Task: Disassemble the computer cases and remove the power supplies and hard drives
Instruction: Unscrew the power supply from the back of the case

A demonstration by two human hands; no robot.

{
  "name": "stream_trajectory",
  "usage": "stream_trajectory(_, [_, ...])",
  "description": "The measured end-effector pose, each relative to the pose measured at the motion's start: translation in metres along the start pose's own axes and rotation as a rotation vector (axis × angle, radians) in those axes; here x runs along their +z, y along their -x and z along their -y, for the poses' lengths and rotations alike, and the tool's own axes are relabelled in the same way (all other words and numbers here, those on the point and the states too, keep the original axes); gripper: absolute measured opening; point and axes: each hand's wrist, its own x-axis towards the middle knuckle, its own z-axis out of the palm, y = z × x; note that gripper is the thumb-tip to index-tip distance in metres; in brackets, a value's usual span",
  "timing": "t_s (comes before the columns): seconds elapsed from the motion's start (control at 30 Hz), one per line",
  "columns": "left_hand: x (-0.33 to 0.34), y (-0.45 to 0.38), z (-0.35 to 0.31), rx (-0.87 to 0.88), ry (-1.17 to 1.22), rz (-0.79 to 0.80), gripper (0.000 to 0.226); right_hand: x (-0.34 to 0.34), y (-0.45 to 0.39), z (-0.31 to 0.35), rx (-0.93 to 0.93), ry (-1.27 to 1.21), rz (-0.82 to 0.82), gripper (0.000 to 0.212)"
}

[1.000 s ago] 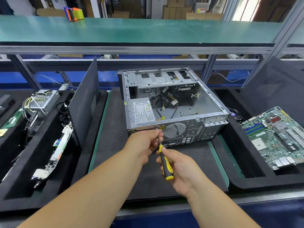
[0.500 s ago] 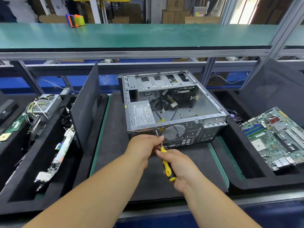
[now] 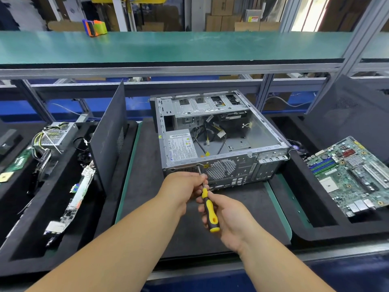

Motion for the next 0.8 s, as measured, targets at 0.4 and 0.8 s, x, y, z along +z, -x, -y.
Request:
stream_trajectory(0.4, [0.002,0.004,-0.002,0.006,0.089,0.071,0.022,-0.003,-0.012,-0.002,-0.126,0.169,-0.117,0.017])
stream_trajectory(0.8, [-0.001,-0.004,0.007,0.001,0.074,0.035,0.011,-0.003,-0.013,-0.004,-0.346,0.489,-0.297,0.029])
